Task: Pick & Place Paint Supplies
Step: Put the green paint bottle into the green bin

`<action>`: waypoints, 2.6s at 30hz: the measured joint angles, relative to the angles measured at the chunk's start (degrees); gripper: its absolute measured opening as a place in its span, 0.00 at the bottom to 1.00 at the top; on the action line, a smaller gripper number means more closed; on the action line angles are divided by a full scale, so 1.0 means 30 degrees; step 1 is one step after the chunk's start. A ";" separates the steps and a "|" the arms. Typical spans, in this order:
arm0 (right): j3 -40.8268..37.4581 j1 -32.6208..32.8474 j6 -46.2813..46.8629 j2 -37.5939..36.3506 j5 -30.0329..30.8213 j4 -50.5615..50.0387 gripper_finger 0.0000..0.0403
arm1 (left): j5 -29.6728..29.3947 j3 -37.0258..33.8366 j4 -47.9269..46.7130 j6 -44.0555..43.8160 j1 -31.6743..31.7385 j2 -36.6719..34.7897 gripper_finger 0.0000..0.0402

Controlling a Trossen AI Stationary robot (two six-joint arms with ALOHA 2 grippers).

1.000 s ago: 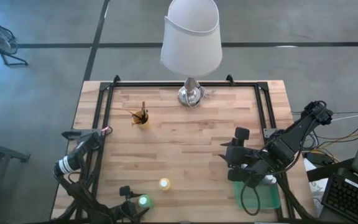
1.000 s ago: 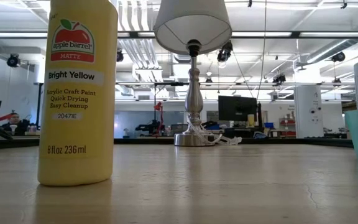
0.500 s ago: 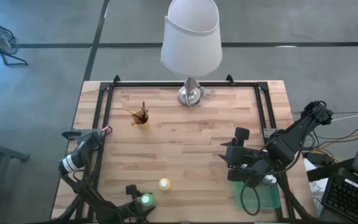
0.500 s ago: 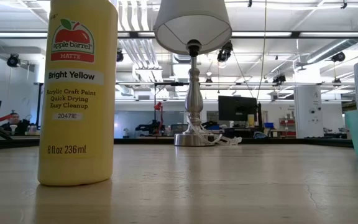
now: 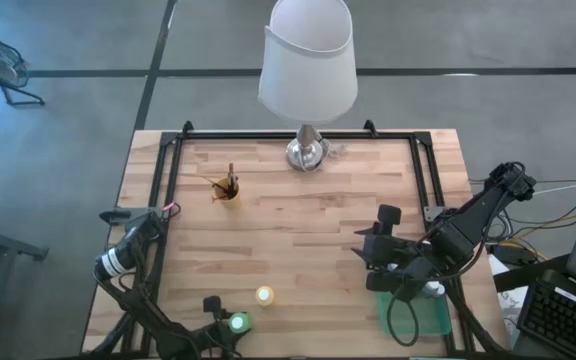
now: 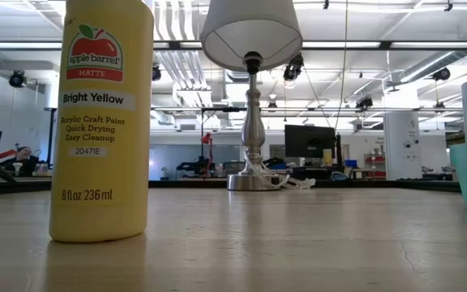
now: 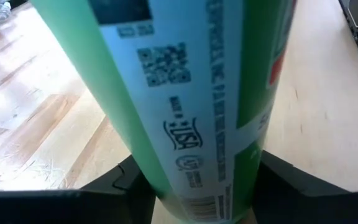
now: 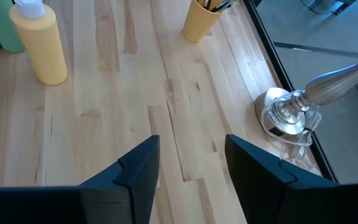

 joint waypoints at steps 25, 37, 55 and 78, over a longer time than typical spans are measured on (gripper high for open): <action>-0.0058 0.0000 -0.0305 0.0000 -0.0888 0.0201 0.28 | 0.6354 -0.0007 -0.1695 0.2297 0.0767 -1.0132 0.51; -0.0058 0.0015 -0.0350 -0.0042 -0.3718 0.0233 0.29 | 0.8189 0.0000 -0.1695 0.8589 0.4859 -1.3545 0.51; 0.1415 0.0000 -0.0915 -0.1076 -0.4568 0.0277 0.48 | 1.3149 0.1205 0.1037 1.5760 1.0686 -1.2303 0.51; 0.2419 0.0000 -0.1523 -0.1071 -0.5231 0.0663 0.51 | 1.4015 1.0284 -0.3954 1.7456 1.1854 -0.3693 0.51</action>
